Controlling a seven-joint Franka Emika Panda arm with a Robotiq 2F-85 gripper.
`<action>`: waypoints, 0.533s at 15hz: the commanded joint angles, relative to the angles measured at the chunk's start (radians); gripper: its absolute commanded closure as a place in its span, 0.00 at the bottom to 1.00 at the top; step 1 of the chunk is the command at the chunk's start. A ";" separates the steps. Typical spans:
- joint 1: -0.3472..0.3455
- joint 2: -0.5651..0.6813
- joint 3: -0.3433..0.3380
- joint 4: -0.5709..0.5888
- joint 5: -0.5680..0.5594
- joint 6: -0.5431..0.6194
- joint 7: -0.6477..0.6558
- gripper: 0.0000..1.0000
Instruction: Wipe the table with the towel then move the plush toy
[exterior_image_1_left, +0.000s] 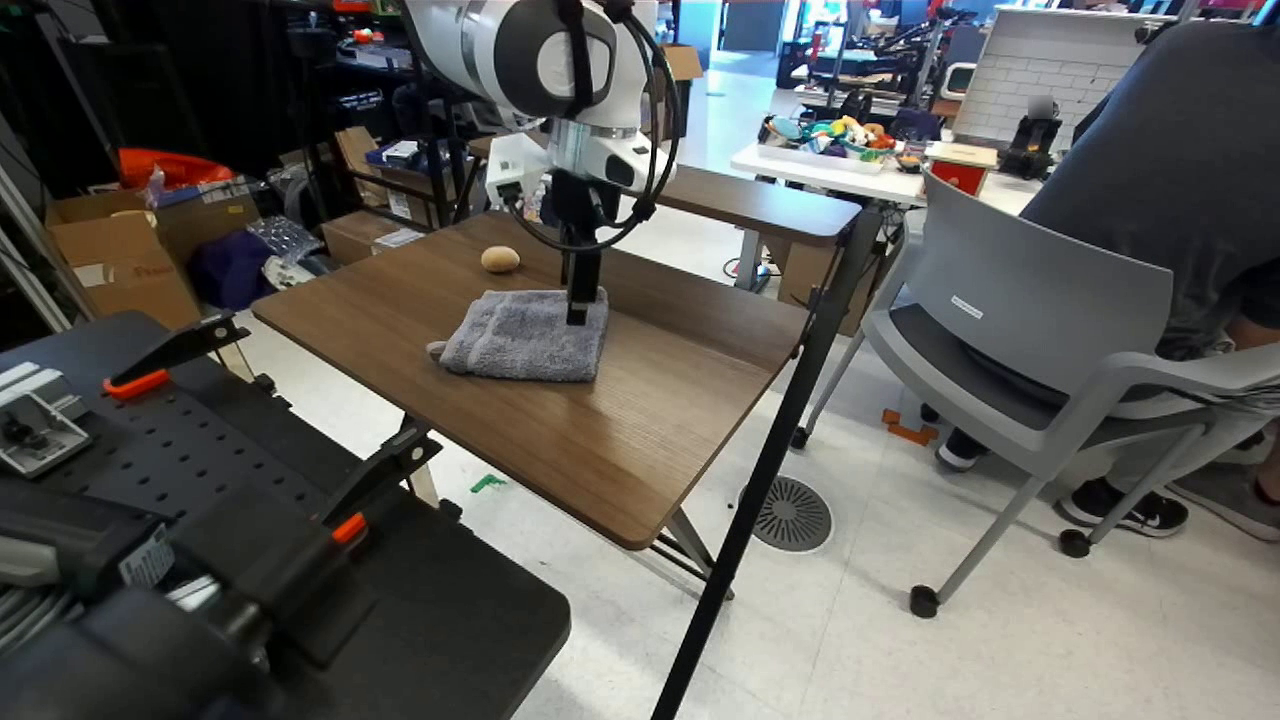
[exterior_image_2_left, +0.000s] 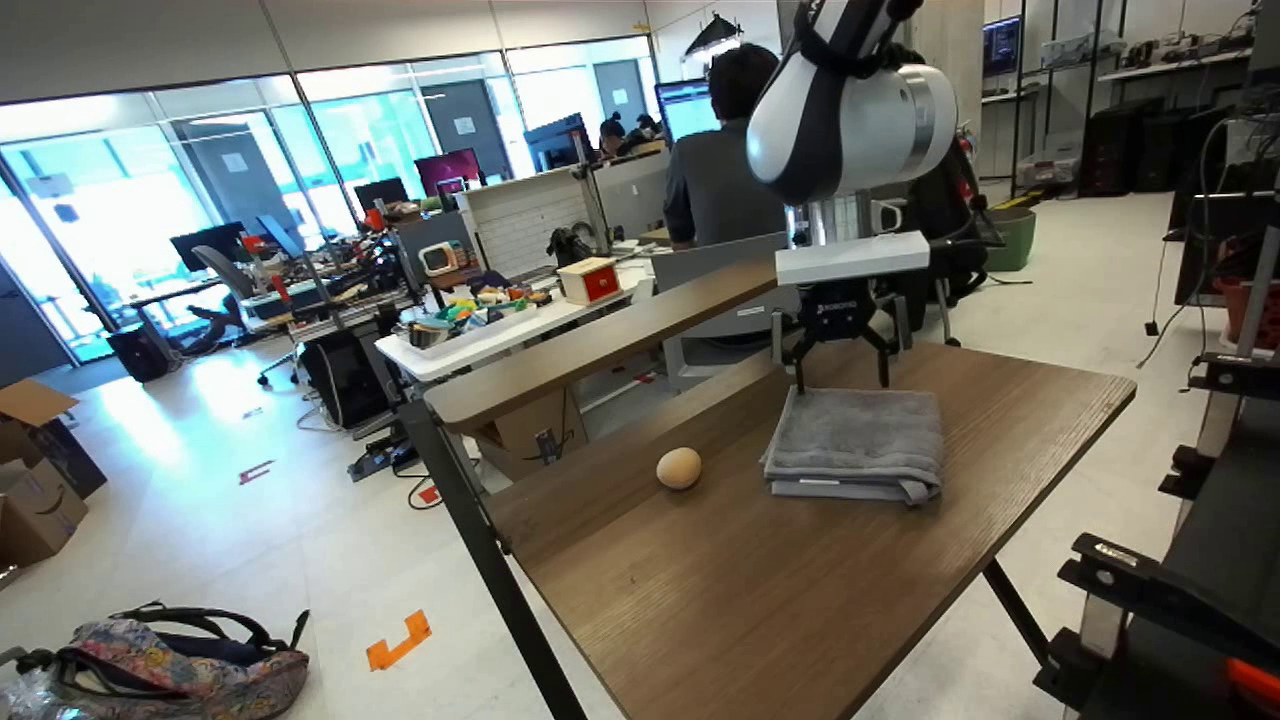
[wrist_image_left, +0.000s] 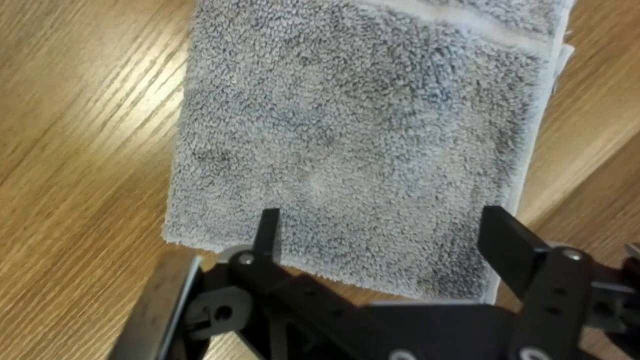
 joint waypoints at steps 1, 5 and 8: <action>0.059 0.051 -0.033 0.012 0.017 0.041 0.047 0.00; 0.090 0.127 -0.019 0.042 0.038 0.078 0.112 0.00; 0.135 0.220 -0.065 0.127 0.022 0.081 0.245 0.00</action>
